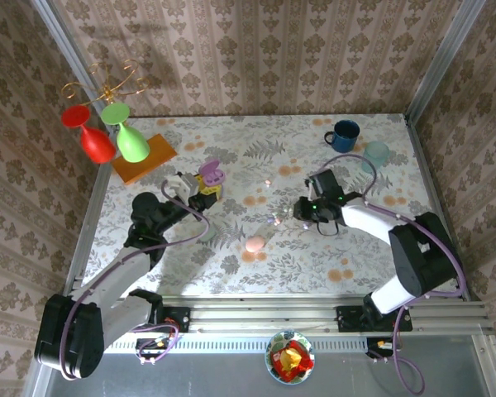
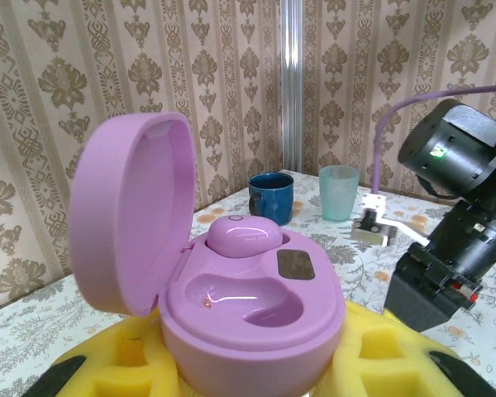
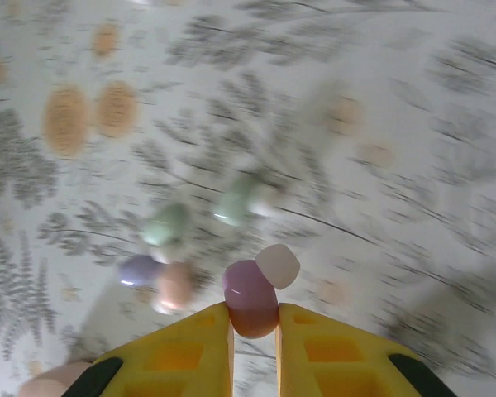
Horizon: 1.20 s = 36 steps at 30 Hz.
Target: Insert wireless bluetooth earbuds into charging case
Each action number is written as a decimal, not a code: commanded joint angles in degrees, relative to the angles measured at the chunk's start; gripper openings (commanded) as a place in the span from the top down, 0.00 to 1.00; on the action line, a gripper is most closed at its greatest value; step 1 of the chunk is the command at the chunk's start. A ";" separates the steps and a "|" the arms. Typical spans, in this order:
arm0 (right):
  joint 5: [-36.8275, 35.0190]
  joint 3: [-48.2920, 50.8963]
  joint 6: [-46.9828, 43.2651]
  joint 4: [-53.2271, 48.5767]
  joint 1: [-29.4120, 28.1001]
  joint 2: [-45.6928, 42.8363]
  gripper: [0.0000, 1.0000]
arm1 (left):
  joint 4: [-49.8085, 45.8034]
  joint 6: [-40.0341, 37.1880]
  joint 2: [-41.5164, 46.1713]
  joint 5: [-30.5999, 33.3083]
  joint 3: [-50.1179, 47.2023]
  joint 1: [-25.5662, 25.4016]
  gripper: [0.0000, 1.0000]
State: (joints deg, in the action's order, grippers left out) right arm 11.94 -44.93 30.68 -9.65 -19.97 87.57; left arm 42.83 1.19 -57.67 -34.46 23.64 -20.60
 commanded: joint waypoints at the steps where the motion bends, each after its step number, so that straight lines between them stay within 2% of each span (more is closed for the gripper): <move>1: -2.19 4.51 1.82 1.37 4.29 -3.13 0.80 | 1.22 -1.91 -0.18 0.09 1.88 -0.34 0.77; 5: -3.06 7.88 2.34 1.81 8.69 -4.54 0.81 | 1.20 -1.87 -0.51 0.02 2.06 -0.57 0.77; 9: -0.75 9.53 4.34 3.63 11.38 -3.14 0.79 | 1.20 -1.89 -1.19 0.01 2.68 -0.84 0.77; 12: -1.56 8.77 4.71 2.70 11.44 -2.78 0.76 | 1.29 -2.07 -1.77 0.09 3.06 -1.06 0.77; 14: -1.29 8.24 5.08 1.98 11.44 -2.63 0.70 | 1.25 -2.16 -2.01 0.03 3.13 -1.28 0.77; 20: 2.26 7.09 6.29 2.03 10.94 -2.50 0.60 | 1.77 -2.29 -2.32 0.66 2.82 -1.63 0.77; 36: 5.20 3.14 6.52 3.63 7.77 1.24 0.58 | 2.62 -2.25 -2.44 0.77 1.83 -1.70 0.76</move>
State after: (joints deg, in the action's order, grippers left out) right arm 15.73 -40.40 37.34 -6.33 -11.68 88.31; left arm 43.24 0.19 -60.07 -34.00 24.77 -22.11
